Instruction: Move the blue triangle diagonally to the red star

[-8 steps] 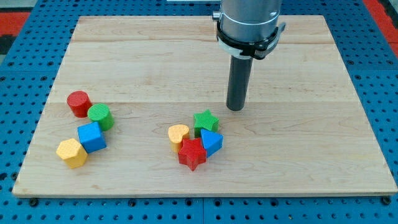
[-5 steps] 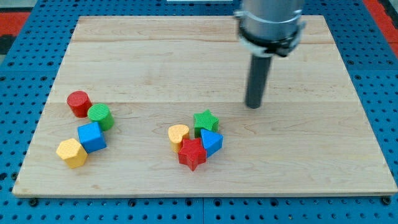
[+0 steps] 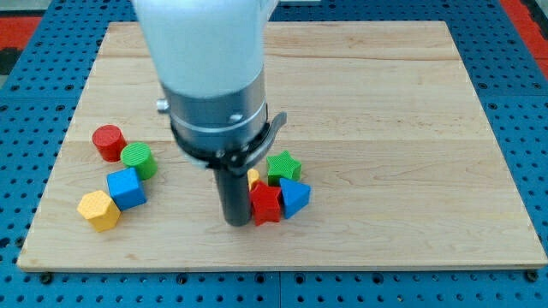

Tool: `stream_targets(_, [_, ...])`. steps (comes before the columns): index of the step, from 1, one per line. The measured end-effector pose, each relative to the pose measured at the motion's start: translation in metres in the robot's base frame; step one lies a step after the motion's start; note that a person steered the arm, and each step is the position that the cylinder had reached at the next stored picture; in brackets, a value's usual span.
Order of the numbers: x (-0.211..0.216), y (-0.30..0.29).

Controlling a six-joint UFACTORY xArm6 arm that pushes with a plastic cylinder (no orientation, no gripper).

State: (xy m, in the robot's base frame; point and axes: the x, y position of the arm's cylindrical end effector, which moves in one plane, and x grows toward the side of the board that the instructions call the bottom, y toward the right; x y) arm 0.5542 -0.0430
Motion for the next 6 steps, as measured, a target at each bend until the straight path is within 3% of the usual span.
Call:
stream_targets(1, [-0.003,0.038])
stream_targets(3, [0.013,0.04])
stream_targets(4, [0.003,0.087])
stream_targets(5, [-0.04,0.136])
stream_targets(6, [-0.039,0.161])
